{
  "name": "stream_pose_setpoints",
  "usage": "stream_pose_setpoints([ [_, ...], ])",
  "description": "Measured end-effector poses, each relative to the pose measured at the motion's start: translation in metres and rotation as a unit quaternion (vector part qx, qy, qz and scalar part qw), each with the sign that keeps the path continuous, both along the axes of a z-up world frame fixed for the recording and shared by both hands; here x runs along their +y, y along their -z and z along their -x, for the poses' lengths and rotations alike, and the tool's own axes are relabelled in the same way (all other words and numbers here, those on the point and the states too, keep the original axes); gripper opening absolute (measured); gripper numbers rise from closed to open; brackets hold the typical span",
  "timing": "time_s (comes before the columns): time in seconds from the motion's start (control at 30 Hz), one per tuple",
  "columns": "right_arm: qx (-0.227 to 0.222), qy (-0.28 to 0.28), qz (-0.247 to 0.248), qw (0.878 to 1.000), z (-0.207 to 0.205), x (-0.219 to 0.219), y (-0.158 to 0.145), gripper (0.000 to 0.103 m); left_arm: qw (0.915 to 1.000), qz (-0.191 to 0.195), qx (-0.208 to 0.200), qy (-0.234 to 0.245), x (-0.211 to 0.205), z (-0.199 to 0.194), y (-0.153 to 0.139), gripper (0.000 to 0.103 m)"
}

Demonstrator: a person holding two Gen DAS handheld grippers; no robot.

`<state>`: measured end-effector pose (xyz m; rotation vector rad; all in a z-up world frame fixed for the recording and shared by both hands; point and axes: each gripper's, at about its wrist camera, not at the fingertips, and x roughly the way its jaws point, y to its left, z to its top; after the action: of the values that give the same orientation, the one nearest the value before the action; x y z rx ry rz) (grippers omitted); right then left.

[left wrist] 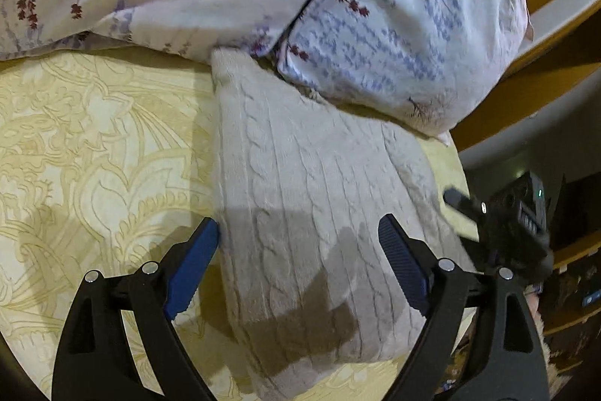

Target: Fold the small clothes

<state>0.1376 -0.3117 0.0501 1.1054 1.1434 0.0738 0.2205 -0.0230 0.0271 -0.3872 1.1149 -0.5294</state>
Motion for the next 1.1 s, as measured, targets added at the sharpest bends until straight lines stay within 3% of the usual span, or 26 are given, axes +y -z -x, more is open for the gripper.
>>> stream_pose_setpoints([
  [0.2, 0.007, 0.007, 0.012, 1.0, -0.014, 0.002, 0.013, 0.038, 0.9999, -0.004, -0.008, 0.006, -0.001, 0.003, 0.001, 0.088],
  [0.27, 0.006, 0.01, 0.023, 1.0, -0.016, 0.002, 0.014, 0.019, 0.9999, -0.004, -0.008, 0.005, -0.002, 0.002, 0.001, 0.089],
  [0.57, -0.038, -0.008, 0.125, 0.991, 0.001, 0.001, -0.027, 0.014, 0.9997, 0.017, -0.011, 0.01, 0.002, 0.006, -0.003, 0.091],
  [1.0, -0.031, 0.004, 0.213, 0.977, 0.026, -0.027, -0.054, 0.013, 0.9988, 0.015, -0.009, 0.045, -0.012, 0.017, -0.001, 0.091],
  [1.1, -0.028, 0.009, 0.23, 0.973, 0.026, -0.036, -0.057, 0.008, 0.9982, 0.018, -0.011, 0.056, -0.016, 0.018, -0.001, 0.091],
])
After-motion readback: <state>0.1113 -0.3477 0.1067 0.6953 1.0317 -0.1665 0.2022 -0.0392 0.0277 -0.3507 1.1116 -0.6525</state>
